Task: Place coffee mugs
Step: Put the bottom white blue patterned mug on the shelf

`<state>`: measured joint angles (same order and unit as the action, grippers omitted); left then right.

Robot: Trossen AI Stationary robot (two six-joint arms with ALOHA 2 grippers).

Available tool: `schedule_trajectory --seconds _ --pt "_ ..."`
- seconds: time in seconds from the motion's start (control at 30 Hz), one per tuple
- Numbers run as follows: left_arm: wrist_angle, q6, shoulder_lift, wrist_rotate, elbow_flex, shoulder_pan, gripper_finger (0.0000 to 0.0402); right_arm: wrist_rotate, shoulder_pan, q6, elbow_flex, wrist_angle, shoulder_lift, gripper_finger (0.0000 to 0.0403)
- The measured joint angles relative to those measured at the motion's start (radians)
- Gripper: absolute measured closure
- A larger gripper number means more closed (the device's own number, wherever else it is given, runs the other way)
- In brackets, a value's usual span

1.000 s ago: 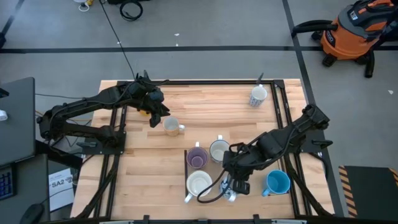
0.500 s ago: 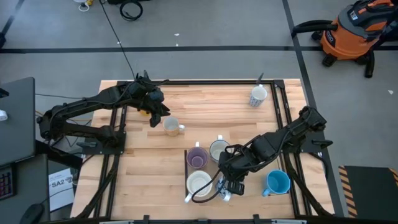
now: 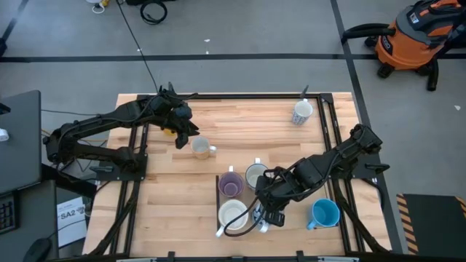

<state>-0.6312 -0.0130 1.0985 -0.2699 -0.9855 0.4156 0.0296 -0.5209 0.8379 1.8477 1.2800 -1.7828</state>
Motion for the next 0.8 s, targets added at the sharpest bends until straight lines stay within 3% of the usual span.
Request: schedule_trajectory --seconds 0.8 --pt "0.0 0.0 0.0 0.0 0.0 0.0 0.0294 0.033 0.0 0.0 0.0 0.0 0.0 0.0368"
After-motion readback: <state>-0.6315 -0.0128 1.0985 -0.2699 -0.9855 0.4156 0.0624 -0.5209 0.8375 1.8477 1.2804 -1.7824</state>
